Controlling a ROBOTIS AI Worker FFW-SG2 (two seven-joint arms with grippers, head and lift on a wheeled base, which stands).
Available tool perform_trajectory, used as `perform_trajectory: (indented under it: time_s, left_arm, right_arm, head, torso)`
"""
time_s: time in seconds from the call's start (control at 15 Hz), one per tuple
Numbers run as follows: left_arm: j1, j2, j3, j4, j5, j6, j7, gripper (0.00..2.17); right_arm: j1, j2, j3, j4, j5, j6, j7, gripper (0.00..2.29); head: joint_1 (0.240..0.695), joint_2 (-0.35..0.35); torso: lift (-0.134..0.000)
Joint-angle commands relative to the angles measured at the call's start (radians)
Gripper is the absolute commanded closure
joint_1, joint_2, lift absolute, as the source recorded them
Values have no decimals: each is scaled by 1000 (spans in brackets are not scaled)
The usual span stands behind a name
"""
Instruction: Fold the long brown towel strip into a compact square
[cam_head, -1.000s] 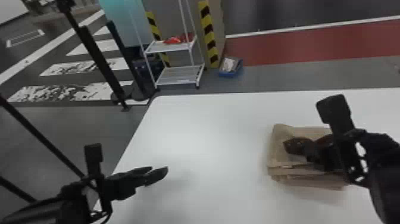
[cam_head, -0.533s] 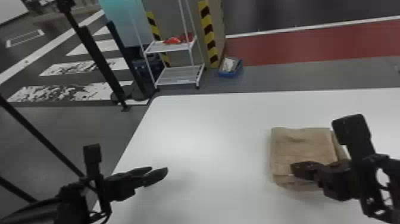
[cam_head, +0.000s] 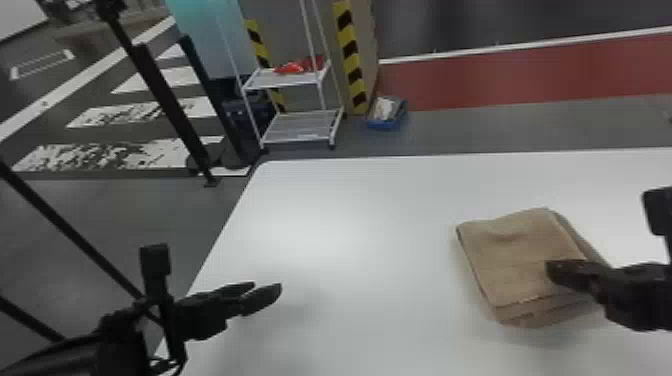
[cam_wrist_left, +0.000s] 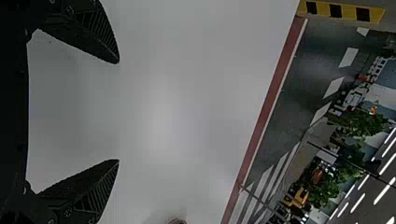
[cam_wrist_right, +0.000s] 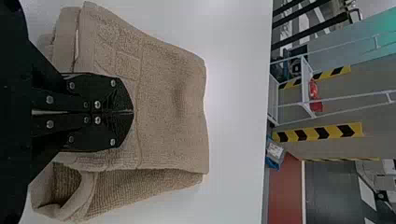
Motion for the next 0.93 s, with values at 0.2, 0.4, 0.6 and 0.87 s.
perform_trajectory:
  time_s: [0.2,0.4,0.6,0.87]
  left_arm:
    - [-7,-9,-16,4,-9,0,6,134]
    - [-8,-9,-25,8,-11,-3,9,134]
    - [-10,-9,-24,11,-15,-3,9,134]
    - [-22,-6,-24,31,-20,-3,9,134]
  right_arm:
    - [7,1,-95,-17,-47,-9,-1,1865]
    - [7,1,-107,54,-31,-33,-8,1865]
    - [0,1,-106,95,-2,-48,-11,1865]
    - [6,1,-123,87,-44,-70,-7,1865]
  head:
    - [695,312]
    - [695,280]
    - [695,264]
    - [695,256]
  torso:
    - [-128]
    - [-128]
    - [-128]
    - [-128]
